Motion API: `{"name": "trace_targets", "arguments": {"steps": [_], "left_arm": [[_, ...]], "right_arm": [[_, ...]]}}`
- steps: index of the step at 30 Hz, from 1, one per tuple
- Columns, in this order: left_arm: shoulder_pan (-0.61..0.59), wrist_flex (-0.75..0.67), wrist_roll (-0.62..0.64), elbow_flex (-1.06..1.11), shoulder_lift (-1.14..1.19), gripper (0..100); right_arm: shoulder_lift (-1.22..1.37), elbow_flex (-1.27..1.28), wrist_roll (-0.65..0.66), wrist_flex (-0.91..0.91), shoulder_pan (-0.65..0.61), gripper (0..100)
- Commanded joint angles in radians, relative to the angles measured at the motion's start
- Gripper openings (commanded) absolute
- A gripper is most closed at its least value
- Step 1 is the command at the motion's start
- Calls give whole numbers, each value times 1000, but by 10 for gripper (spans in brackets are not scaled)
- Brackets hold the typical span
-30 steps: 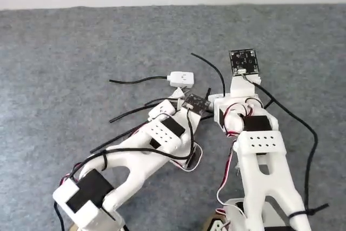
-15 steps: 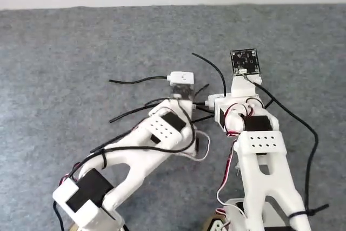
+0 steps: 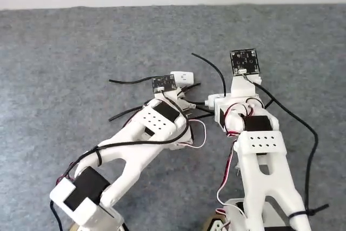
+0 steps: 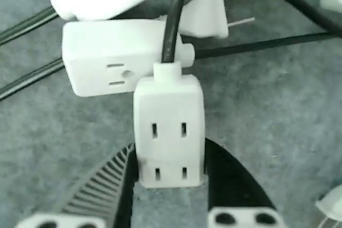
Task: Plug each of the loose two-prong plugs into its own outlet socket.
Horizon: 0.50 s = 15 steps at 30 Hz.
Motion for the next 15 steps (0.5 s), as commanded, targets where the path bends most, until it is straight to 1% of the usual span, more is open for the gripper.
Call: {"name": "trace_targets", "arguments": {"steps": [1, 7, 12, 14, 15], "left_arm": [[-25, -68, -17, 31, -11, 13], [15, -77, -109, 88, -9, 13], [46, -77, -112, 102, -9, 20], [44, -77, -110, 99, -9, 64], [44, -77, -109, 101, -9, 107]], "right_arm": [[-12, -17, 28, -21, 15, 9], [-12, -17, 31, -21, 15, 9], [-12, -17, 31, -21, 15, 9], [-12, -17, 31, -21, 15, 9], [-12, -17, 31, -21, 15, 9]]}}
